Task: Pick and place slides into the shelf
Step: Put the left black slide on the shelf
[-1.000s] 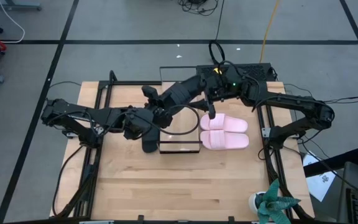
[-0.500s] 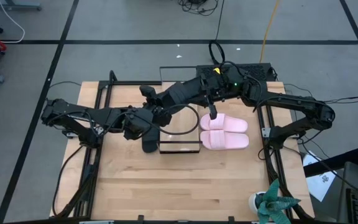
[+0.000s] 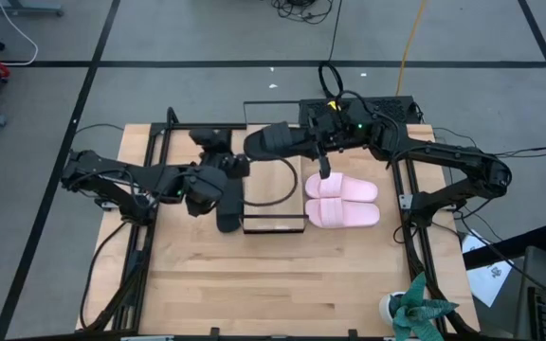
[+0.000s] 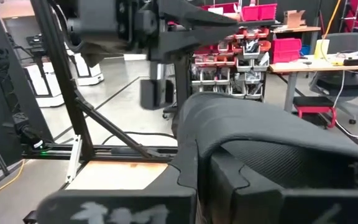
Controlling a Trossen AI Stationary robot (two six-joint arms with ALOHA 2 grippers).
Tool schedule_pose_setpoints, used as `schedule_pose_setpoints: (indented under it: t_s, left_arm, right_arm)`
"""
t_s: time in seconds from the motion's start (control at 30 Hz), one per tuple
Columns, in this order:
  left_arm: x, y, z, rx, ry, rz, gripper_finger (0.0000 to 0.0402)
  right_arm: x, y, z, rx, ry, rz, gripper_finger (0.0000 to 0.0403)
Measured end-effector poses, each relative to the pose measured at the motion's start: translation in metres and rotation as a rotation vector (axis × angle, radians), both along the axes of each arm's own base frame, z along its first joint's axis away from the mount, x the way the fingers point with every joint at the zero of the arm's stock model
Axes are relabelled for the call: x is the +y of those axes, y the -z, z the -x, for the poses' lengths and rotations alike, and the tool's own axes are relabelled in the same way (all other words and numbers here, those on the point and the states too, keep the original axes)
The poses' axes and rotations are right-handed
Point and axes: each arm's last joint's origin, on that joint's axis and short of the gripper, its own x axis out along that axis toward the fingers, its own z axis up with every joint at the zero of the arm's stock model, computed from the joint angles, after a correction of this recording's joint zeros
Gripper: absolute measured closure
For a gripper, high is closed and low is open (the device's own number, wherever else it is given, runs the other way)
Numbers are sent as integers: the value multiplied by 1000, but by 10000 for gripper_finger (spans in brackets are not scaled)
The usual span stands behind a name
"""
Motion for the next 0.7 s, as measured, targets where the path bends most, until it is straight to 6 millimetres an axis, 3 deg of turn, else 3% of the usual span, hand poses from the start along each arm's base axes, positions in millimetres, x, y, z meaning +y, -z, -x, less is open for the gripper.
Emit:
schedule_pose_setpoints:
  t_s: [0.23, 0.47, 0.7]
  left_arm:
    - [4, -12, 22, -148, -77, 14, 371]
    - [9, -18, 43, -324, -79, 59, 371]
    - [8, -14, 46, -377, -73, 74, 371]
  right_arm:
    - [1, 3, 0, 36, 3, -34, 402]
    - [16, 21, -14, 163, 110, -90, 402]
    - [25, 25, -21, 172, 258, -24, 402]
